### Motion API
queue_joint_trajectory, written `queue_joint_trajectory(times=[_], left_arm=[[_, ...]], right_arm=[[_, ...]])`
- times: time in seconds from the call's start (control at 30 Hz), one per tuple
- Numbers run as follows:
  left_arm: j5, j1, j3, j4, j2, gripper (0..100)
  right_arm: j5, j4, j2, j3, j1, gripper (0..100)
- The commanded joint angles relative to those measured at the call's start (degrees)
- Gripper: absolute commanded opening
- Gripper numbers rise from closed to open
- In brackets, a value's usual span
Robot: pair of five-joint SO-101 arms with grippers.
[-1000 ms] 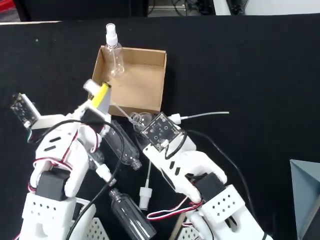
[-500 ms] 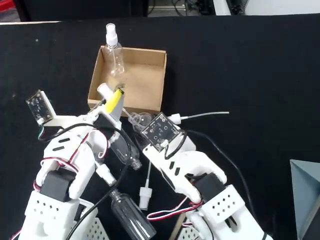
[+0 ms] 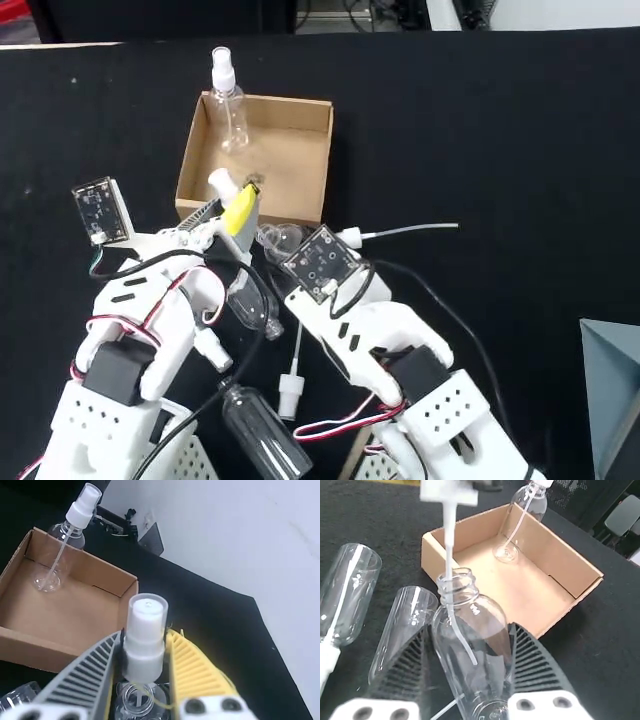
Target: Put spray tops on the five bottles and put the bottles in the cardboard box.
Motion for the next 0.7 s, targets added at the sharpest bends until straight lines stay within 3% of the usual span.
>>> queue_joint_trajectory(times=[0.0, 0.57, 0.67], left_arm=[[-1.1, 0.7, -0.9, -1.2, -0.9, 3], [-2.7, 0.7, -0.1, -1.1, -0.9, 3], [-5.7, 0.8, 0.0, -1.1, -0.9, 3]], right_arm=[[-0.5, -1.9, -1.9, -0.6, -0.6, 6.4], [-4.5, -1.9, -1.9, -0.7, -0.5, 6.4], [-4.5, -1.9, -1.9, -0.7, -0.5, 6.4]])
